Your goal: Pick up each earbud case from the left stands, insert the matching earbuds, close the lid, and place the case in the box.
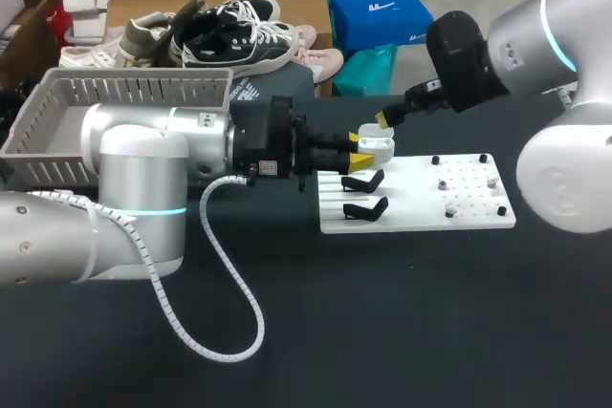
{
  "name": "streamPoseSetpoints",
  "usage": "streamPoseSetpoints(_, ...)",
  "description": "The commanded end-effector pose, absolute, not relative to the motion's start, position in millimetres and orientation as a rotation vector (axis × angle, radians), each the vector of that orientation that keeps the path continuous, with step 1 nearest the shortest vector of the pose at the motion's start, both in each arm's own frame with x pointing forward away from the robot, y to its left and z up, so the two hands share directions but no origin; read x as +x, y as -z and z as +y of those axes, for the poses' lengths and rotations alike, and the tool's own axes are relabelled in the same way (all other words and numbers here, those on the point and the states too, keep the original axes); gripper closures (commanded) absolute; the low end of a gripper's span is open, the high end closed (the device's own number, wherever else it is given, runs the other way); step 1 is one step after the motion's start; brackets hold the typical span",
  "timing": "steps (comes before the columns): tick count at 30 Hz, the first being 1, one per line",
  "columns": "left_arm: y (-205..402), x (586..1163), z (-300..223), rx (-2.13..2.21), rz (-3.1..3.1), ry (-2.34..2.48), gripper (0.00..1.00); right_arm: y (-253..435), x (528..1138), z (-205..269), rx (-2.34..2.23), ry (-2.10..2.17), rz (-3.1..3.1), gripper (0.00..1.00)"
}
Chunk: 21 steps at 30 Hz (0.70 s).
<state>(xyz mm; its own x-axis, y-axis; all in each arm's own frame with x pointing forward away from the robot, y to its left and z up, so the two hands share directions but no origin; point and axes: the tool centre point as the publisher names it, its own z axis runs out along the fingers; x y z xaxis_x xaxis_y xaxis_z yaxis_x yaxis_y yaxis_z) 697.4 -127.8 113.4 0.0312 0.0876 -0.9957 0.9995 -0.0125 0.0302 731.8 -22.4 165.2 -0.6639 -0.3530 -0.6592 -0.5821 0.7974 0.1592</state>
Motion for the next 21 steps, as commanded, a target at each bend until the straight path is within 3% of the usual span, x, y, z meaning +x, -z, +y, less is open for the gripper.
streamPoseSetpoints(1,-113,696,-128,1.293,1.246,1.148,1.00,-173,714,-52,-0.606,-0.248,2.343,0.00)
streamPoseSetpoints(8,-113,696,-128,1.293,1.246,1.148,1.00,-161,716,-105,-0.513,0.038,2.386,0.00)
streamPoseSetpoints(21,-113,696,-128,1.293,1.246,1.148,1.00,-114,724,-155,-0.467,0.361,2.525,0.00)
